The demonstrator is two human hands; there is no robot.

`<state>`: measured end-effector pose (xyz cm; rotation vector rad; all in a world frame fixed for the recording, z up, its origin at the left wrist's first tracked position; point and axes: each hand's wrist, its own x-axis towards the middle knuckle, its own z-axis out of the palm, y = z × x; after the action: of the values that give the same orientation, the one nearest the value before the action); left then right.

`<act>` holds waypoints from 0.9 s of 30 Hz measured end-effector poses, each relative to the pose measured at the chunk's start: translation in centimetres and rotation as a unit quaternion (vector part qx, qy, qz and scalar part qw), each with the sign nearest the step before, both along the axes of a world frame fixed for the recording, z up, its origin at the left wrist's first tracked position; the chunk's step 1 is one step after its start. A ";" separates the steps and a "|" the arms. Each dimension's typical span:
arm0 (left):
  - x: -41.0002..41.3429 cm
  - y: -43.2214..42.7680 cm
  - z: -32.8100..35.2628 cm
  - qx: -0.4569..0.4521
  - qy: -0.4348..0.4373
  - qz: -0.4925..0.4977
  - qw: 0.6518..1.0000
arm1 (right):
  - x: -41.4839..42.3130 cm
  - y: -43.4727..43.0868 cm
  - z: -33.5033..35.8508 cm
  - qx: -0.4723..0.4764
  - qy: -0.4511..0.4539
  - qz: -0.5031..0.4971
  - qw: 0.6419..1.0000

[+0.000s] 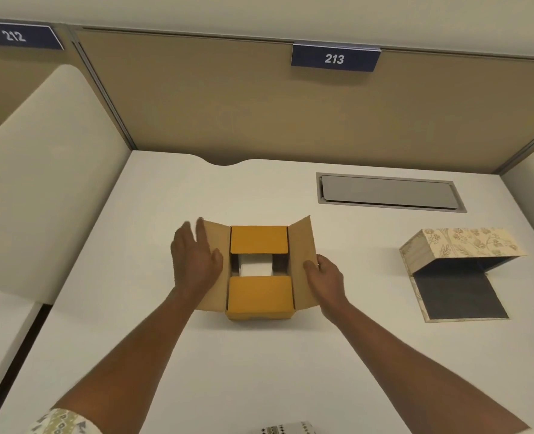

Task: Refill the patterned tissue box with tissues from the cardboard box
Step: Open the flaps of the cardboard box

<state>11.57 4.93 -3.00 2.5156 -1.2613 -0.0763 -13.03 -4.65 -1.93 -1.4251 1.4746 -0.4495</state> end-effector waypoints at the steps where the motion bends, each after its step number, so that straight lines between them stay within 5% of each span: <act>1: -0.4 0.0 0.0 0.008 -0.047 -0.060 0.997 | -0.3 -0.2 -0.3 -0.008 0.006 0.004 1.000; 6: -4.1 0.7 0.4 0.037 -0.085 -0.314 0.945 | -1.5 -0.5 -1.8 -0.017 0.006 0.012 1.000; 9: -5.3 1.1 0.3 0.160 0.021 -0.326 0.932 | -2.1 -0.5 -2.3 -0.025 0.016 0.009 1.000; 12: -5.7 1.2 0.0 0.234 0.030 -0.325 0.916 | -2.6 -0.3 -2.6 -0.048 0.065 0.015 0.997; 16: -6.1 1.4 0.4 0.176 -0.023 -0.345 0.922 | -2.9 -0.3 -2.9 -0.133 0.172 0.064 0.974; 22: -7.6 3.1 1.7 0.052 -0.052 -0.406 0.911 | -2.0 -0.9 -2.1 -0.325 0.252 0.197 0.890; 27: -9.0 6.0 2.4 0.027 0.023 -0.426 0.904 | -1.4 -1.1 -1.8 -0.433 0.299 0.242 0.815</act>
<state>2.55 10.94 -0.60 1.7891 -2.2498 -0.3661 -14.45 -5.73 -3.70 -2.7985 1.3169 -0.3687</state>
